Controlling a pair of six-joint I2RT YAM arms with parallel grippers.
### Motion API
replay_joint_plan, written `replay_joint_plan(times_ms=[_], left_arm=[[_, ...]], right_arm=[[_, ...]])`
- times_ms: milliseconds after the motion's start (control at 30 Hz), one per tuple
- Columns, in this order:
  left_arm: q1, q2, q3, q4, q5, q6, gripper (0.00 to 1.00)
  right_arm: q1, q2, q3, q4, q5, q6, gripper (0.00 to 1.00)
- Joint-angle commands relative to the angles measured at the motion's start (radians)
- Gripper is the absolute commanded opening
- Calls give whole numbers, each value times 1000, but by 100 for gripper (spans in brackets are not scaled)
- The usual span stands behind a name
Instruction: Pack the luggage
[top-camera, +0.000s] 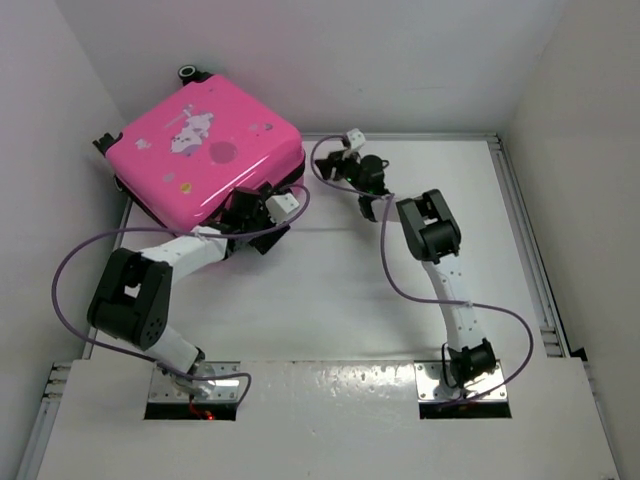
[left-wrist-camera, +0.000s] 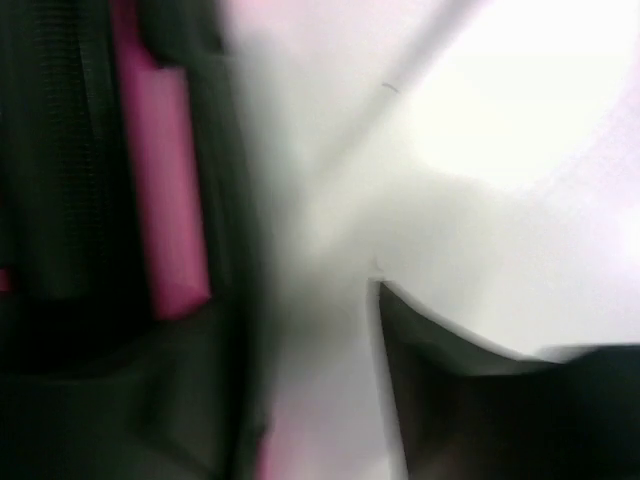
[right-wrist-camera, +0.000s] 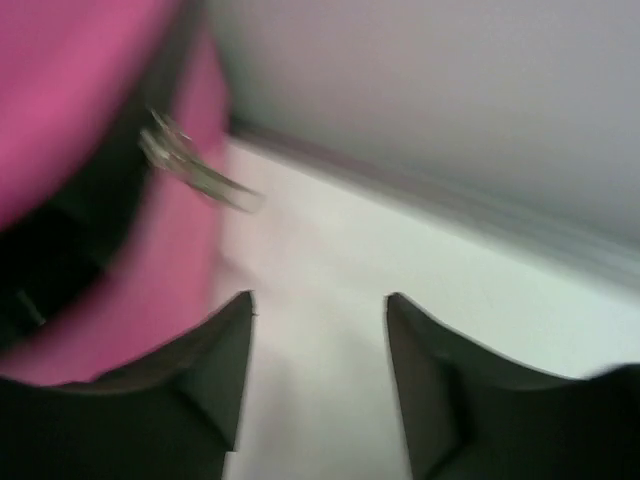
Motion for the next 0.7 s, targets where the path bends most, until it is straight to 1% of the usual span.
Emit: replay_joint_plan(times_ms=[0,33,67,100,133,167,200,233,267,300,333,367,400,433,467,533,567,667], left_arm=[[82,-77,-5,-63,-4,-23,70],[82,-142,-5,-49,15,-61,84],[52,-168,9,-38,24,-82,100],[39,-185,30,-38,12,-108,100],[27,-197,62,-67,12,-138,100],[18,-197,149,-93,1,-197,100],[5,-197,198,-124,1,-227,100],[5,-187,249,-200,1,-242,100],[-5,-176,292,-236,-8,-251,100],[-25,-164,365,-271,-22,-251,100],[-25,-144,409,-335,9,-241,100],[-25,-144,409,-351,9,-230,100],[-35,-153,409,-351,47,-230,100],[-35,-168,391,-351,47,-230,100],[-47,-208,372,-325,47,-239,100],[-65,-251,307,-293,31,-262,100],[-79,-271,287,-276,30,-273,100],[-104,-305,227,-256,6,-282,100]], right_arm=[[-89,-271,-248,82,75,-14,59],[-96,-319,-292,85,50,-7,62],[-115,-363,-389,76,36,-8,66],[-135,-409,-439,47,18,-9,68],[-144,-550,-555,30,-3,-14,72],[-158,-600,-588,10,-51,-23,76],[-184,-688,-622,-102,-62,-42,82],[-190,-773,-677,-157,-88,-55,85],[-208,-808,-683,-221,-111,-75,88],[-225,-882,-689,-345,-122,-82,92],[-233,-940,-689,-473,-134,-79,95],[-244,-992,-689,-573,-138,-69,95],[-254,-1016,-700,-664,-148,-66,100],[-264,-1039,-708,-703,-146,-63,100],[-267,-1103,-729,-769,-120,-51,100],[-279,-1148,-775,-835,-108,-48,100],[-276,-1216,-833,-837,-100,-49,100],[-274,-1308,-901,-851,-38,-39,100]])
